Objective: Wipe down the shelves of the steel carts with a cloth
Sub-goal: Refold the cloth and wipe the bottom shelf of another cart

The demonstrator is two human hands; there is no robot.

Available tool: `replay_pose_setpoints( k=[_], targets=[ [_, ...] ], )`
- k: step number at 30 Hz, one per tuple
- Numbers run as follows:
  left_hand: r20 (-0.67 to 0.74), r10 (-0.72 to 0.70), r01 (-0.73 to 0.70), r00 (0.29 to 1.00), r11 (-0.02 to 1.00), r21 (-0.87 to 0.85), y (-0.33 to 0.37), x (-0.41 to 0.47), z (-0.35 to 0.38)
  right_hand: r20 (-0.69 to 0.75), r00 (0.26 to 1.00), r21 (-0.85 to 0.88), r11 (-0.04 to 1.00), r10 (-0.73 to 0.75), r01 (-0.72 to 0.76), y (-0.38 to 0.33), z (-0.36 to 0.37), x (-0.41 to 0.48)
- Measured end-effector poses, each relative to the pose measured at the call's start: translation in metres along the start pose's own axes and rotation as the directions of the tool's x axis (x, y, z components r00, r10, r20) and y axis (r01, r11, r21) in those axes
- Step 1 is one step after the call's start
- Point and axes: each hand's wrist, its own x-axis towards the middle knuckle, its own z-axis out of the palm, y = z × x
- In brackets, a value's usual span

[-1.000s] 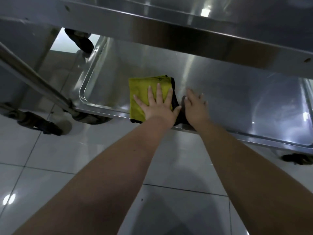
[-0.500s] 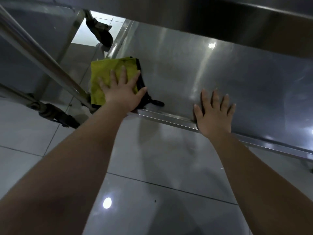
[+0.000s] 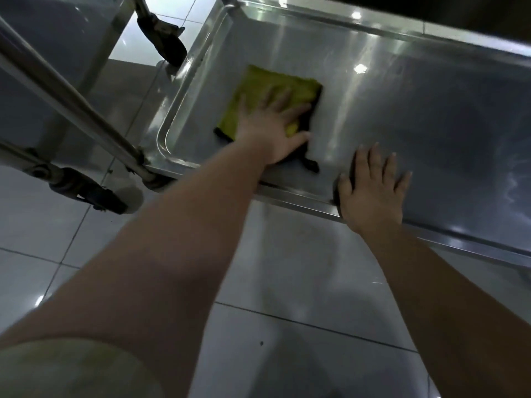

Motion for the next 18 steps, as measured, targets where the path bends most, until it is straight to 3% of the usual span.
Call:
replay_pose_setpoints(
  k=[2, 4, 13, 18],
  targets=[
    [-0.004, -0.183, 0.183, 0.983, 0.983, -0.028, -0.052, -0.006, -0.008, -0.011, 1.0, -0.002, 1.0, 0.001, -0.001, 0.0, 0.003, 0.0],
    [-0.005, -0.28, 0.28, 0.96, 0.96, -0.021, -0.084, -0.016, -0.01, -0.018, 1.0, -0.001, 1.0, -0.011, 0.011, 0.001, 0.004, 0.002],
    [-0.05, -0.282, 0.282, 0.958, 0.959, -0.01, -0.09, -0.02, -0.007, 0.043, 0.995, -0.085, 0.992, -0.093, 0.096, 0.036, -0.014, 0.021],
    [-0.014, -0.377, 0.377, 0.926, 0.926, -0.023, -0.063, 0.007, -0.008, 0.071, 0.992, -0.104, 0.989, -0.101, 0.108, 0.032, -0.011, 0.023]
  ],
)
